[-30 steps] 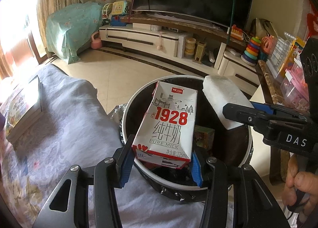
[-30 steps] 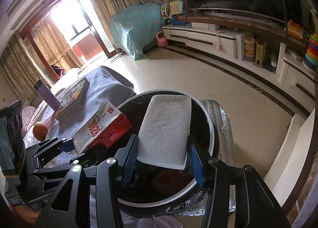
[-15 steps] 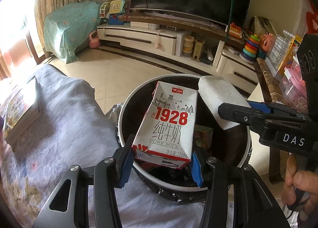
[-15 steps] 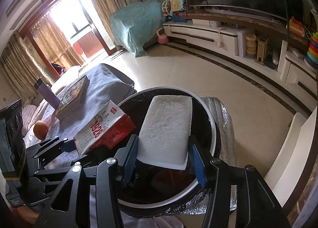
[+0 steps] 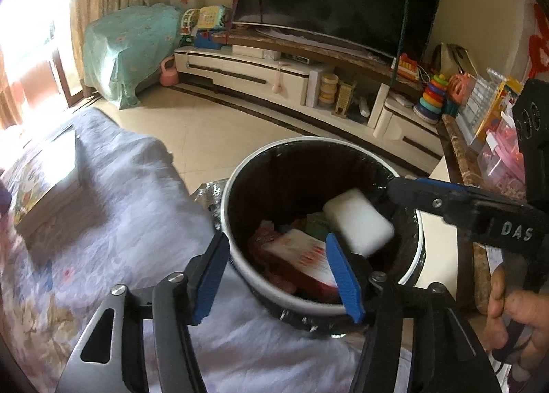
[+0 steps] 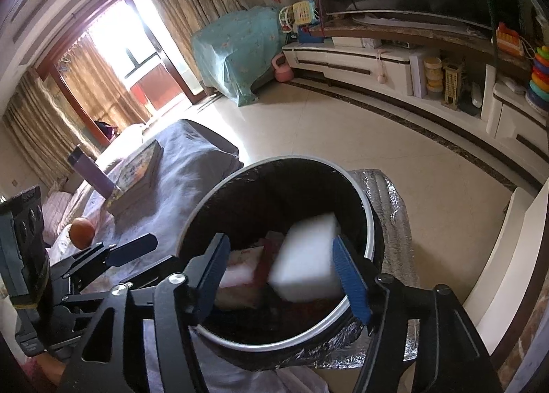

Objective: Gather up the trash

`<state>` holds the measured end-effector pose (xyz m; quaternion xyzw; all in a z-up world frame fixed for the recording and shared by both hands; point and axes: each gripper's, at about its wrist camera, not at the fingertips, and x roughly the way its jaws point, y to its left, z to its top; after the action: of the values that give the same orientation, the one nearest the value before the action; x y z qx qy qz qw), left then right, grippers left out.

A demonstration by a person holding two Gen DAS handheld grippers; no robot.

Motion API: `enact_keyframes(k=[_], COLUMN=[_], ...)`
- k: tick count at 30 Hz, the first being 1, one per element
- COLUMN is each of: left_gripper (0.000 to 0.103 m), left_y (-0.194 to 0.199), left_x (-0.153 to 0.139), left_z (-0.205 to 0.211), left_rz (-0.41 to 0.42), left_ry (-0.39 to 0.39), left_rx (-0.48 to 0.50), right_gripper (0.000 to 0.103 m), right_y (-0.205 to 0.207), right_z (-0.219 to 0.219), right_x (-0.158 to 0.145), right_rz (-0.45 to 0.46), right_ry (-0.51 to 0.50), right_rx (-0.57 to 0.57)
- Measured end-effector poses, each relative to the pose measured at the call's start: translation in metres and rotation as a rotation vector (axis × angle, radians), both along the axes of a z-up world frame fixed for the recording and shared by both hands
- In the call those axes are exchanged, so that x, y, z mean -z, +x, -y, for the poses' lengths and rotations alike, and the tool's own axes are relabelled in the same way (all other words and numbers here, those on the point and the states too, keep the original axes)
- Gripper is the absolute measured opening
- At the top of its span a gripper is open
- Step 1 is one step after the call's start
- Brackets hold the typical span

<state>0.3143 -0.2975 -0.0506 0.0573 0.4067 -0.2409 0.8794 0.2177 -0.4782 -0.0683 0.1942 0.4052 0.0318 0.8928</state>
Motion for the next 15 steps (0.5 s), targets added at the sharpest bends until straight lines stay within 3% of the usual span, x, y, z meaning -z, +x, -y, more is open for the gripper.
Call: enact_keyframes(k=[4, 10, 15], left_gripper=[0.060, 0.062, 0.063], left_y=[-0.017, -0.051, -0.083], left_x=[0.002, 0.002, 0.002], left_z=[-0.023, -0.059, -0.091], left_rz=[-0.016, -0.023, -0.019], left_ry=[-0.037, -0.108, -0.158], left_rx=[-0.036, -0.099, -0.141], right_gripper=[0.074, 0.092, 0.097], right_y=[-0.010, -0.036, -0.064], right_z=[-0.006, -0.020, -0.042], right_x=[-0.005, -0.007, -0.007], right_rz=[0.022, 0.064, 0.095], right_ry=[0.010, 0.045, 0.071], right_rx=[0.010, 0.044, 0.056])
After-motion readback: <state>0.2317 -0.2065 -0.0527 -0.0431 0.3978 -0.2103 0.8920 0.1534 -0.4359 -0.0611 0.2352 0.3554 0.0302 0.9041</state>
